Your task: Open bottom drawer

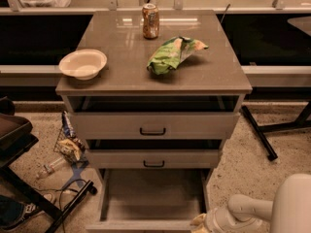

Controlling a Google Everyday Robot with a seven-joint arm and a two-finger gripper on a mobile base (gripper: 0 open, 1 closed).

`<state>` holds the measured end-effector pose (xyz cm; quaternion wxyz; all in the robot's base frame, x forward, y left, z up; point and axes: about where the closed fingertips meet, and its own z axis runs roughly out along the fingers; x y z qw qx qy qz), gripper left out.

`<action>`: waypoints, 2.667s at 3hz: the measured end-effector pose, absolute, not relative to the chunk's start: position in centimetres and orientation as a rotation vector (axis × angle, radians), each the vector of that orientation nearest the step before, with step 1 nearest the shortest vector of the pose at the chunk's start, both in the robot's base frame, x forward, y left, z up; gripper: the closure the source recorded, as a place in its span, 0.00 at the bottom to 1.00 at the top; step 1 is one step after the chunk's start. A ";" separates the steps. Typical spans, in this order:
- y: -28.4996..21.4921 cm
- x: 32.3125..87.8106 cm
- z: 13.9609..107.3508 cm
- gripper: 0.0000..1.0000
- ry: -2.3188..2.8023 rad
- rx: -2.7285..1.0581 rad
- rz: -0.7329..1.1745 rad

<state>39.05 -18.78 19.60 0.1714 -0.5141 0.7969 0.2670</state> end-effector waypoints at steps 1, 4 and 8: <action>-18.4 38.6 21.0 1.00 2.205 -1.506 0.707; -15.7 40.6 33.4 1.00 1.882 -1.651 0.414; -11.5 43.4 32.3 1.00 1.755 -1.707 0.392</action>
Offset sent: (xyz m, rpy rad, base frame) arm 0.0210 0.0503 0.2472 -0.1101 -0.7451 0.2481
